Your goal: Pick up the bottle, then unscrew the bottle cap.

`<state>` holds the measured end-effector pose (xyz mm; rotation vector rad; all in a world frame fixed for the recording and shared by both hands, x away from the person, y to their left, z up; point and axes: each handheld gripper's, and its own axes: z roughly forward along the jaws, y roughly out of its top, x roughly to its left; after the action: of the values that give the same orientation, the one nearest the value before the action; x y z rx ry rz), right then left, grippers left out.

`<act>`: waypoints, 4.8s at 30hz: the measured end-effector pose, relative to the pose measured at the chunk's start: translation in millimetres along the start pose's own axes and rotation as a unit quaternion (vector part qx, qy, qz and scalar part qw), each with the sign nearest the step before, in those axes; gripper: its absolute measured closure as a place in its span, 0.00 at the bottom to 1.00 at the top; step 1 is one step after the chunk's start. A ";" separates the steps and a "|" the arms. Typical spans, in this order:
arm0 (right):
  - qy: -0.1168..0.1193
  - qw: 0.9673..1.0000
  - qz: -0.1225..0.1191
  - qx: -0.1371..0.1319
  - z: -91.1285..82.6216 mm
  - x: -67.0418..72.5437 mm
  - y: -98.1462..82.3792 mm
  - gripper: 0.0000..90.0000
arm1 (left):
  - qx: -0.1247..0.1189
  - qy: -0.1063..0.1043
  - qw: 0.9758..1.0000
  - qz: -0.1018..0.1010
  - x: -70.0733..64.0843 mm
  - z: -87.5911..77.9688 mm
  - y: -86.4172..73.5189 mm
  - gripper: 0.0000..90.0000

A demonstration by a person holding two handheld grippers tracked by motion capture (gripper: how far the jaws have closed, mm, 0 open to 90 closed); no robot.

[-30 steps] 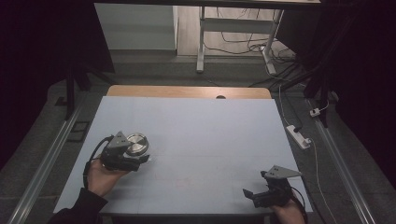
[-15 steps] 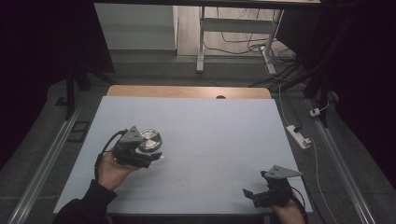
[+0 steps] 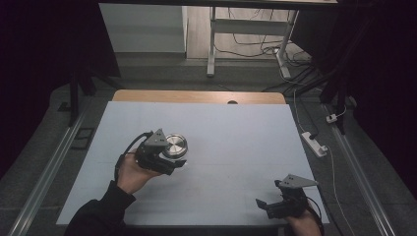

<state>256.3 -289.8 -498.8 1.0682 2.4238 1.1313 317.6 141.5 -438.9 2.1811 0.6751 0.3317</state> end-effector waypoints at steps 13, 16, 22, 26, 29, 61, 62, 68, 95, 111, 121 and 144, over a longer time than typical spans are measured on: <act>-0.001 1.000 -0.001 0.002 0.6 -0.2 0.2 0.00 | -0.010 -0.026 0.999 0.019 -8.7 8.2 26.8 0.17; -0.001 1.000 -0.001 0.001 0.5 -0.1 0.1 0.00 | -0.009 -0.030 0.999 0.022 -11.1 11.3 32.0 0.17; 0.000 1.000 -0.001 0.000 0.1 -0.1 0.0 0.00 | -0.009 -0.037 0.999 0.028 -15.6 17.3 39.0 0.17; 0.000 1.000 -0.001 0.000 0.2 -0.1 0.1 0.00 | -0.011 -0.041 0.999 0.028 -18.2 20.3 41.1 0.17; -0.001 1.000 -0.002 0.000 0.2 0.1 0.0 0.00 | -0.013 -0.042 0.999 0.026 -18.3 20.6 40.9 0.17; 0.019 0.999 -0.014 -0.047 -1.6 15.4 19.7 0.00 | -0.016 -0.047 0.999 0.021 -20.2 25.2 33.6 0.17; 0.022 0.998 -0.016 -0.050 -1.3 17.1 21.7 0.00 | -0.016 -0.047 0.999 0.021 -20.3 25.5 33.5 0.17; 0.044 0.997 -0.029 -0.057 3.3 26.3 32.3 0.00 | -0.012 -0.048 0.998 0.025 -21.1 27.4 33.1 0.17; 0.080 0.990 -0.065 -0.092 20.0 45.1 77.3 0.00 | -0.015 -0.061 0.998 0.028 -23.4 28.9 33.5 0.17; 0.091 0.989 -0.069 -0.097 32.8 52.3 116.7 0.00 | -0.010 -0.062 0.997 0.035 -26.8 32.8 32.9 0.17; 0.087 0.988 -0.063 -0.113 39.2 63.8 137.8 0.00 | -0.006 -0.066 0.997 0.042 -29.4 35.2 33.4 0.17; 0.110 0.983 -0.079 -0.127 66.5 94.8 174.0 0.12 | -0.003 -0.069 0.996 0.049 -35.7 36.9 35.9 0.17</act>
<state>313.0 -111.0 -406.6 0.6912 2.3877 1.5208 317.4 78.9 -435.1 2.2123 0.4901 0.2315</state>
